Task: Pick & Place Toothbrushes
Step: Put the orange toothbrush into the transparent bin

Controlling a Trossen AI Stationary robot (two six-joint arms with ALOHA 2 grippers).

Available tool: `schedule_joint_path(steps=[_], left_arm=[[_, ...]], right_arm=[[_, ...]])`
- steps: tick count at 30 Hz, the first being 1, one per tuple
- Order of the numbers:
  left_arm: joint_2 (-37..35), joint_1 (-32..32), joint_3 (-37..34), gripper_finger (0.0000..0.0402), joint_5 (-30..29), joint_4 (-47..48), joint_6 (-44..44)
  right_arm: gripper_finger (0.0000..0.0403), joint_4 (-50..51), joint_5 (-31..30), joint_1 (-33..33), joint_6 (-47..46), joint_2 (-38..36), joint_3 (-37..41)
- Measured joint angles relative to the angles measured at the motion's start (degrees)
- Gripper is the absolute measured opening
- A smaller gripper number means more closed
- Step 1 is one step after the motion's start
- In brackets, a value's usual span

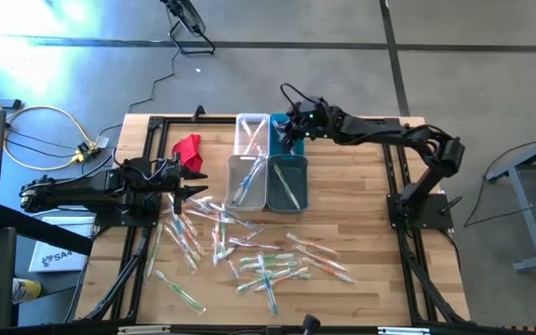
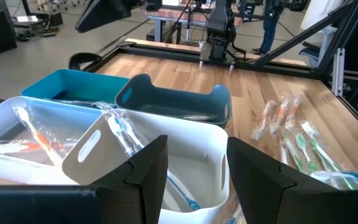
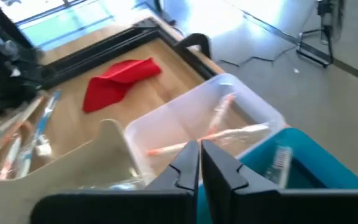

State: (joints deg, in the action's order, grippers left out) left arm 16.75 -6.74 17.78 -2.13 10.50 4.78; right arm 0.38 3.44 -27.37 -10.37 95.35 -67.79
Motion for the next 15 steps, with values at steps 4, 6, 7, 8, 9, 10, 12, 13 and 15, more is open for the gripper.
schedule_joint_path(steps=[4,6,7,8,9,10,12,13,15], left_arm=[[0.0,0.0,0.0,0.0162,0.0,0.0,0.0],[0.0,0.0,0.0,0.0162,0.0,0.0,0.0],[0.0,0.0,0.0,0.0162,0.0,0.0,0.0],[0.0,0.0,0.0,0.0162,0.0,0.0,0.0],[0.0,0.0,0.0,0.0162,0.0,0.0,0.0],[0.0,0.0,0.0,0.0162,0.0,0.0,0.0],[0.0,0.0,0.0,0.0162,0.0,0.0,0.0],[0.0,0.0,0.0,0.0162,0.0,0.0,0.0],[0.0,0.0,0.0,0.0162,0.0,-0.3,0.0]], right_arm=[[0.0006,-0.9,-0.5,1.3,0.1,0.1,0.0],[0.0008,-0.9,-0.6,1.9,0.1,0.2,0.0],[0.0008,-0.8,-0.6,2.3,0.1,0.2,0.0],[0.0008,-0.9,-0.5,2.7,0.1,0.3,0.0],[0.0008,-1.0,-0.5,3.0,0.1,0.3,0.0],[0.0008,-1.1,-0.5,3.3,0.1,0.3,0.0],[0.0007,-1.3,-0.4,3.8,0.1,0.3,0.0],[0.0007,-1.3,-0.5,4.0,0.1,0.3,0.0],[0.0009,-1.4,-0.5,4.3,0.1,0.3,0.0]])
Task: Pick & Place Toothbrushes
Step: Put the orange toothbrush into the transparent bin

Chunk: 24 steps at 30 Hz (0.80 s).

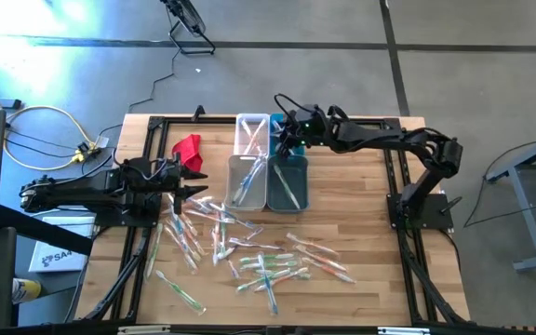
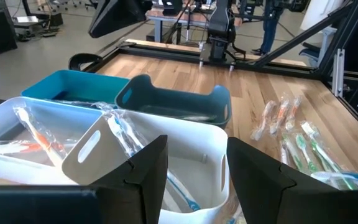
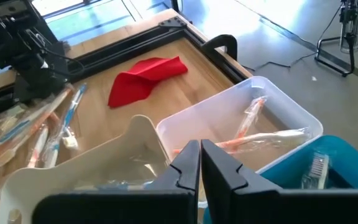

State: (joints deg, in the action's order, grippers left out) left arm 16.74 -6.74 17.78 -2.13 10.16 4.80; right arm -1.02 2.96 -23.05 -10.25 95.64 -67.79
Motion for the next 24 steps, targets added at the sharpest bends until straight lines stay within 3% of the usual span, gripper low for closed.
schedule_joint_path(steps=[24], left_arm=[[0.0,0.0,0.1,0.0162,0.0,0.3,0.0]], right_arm=[[0.0008,-0.1,0.0,4.8,-2.0,0.0,0.0]])
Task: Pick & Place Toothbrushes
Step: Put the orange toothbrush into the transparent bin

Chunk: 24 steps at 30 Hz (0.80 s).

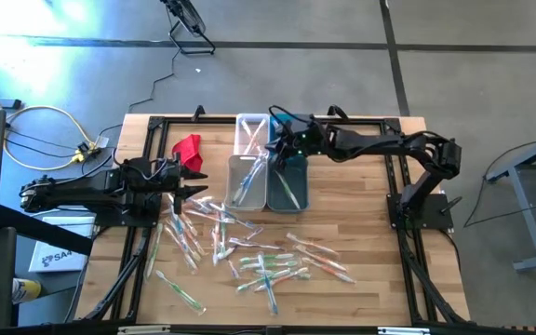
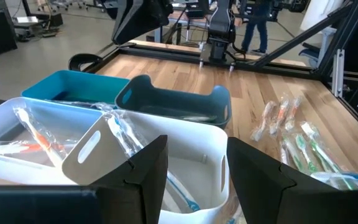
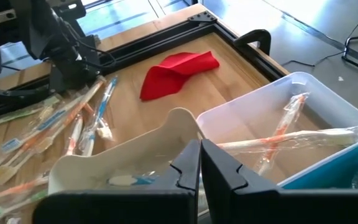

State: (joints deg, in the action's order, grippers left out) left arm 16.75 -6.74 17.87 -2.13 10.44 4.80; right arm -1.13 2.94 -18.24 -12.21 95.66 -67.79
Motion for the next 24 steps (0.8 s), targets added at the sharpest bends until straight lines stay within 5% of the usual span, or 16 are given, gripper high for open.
schedule_joint_path(steps=[11,19,24], left_arm=[[0.0,0.0,0.0,0.0162,0.0,0.0,0.0],[0.0,0.0,0.0,0.0162,0.0,0.2,0.0],[0.0,0.0,-0.1,0.0162,0.0,0.2,0.0]], right_arm=[[0.0003,3.4,-0.7,2.7,-3.1,-1.7,0.0],[0.0002,20.8,-16.7,11.5,-10.2,-10.0,0.0],[0.0002,29.6,-17.6,18.1,-17.3,-15.0,0.0]])
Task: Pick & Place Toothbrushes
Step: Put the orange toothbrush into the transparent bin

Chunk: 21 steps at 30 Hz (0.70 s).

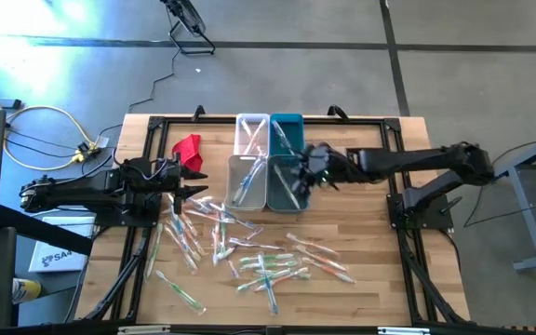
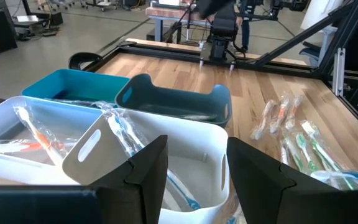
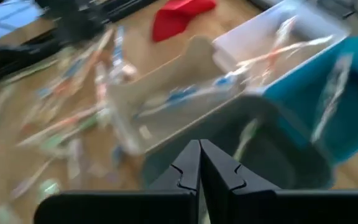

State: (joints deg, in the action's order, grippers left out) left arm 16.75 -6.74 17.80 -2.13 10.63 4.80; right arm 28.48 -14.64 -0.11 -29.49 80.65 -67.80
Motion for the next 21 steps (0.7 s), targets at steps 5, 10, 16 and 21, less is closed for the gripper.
schedule_joint_path(steps=[5,10,16,21], left_arm=[[0.0,0.0,0.0,0.0162,0.0,0.6,0.0],[0.0,0.0,0.0,0.0162,0.0,2.0,0.0],[0.0,0.0,0.0,0.0162,0.0,2.0,0.0],[0.0,0.0,0.0,0.0162,0.0,2.0,0.0]], right_arm=[[0.0002,5.5,-0.1,6.2,-7.8,-2.0,0.0],[0.0002,9.9,3.2,10.6,-15.4,-2.2,0.0],[0.0002,16.2,4.1,14.6,-22.2,-1.5,0.0],[0.0002,19.1,4.3,17.1,-27.0,-0.6,0.0]])
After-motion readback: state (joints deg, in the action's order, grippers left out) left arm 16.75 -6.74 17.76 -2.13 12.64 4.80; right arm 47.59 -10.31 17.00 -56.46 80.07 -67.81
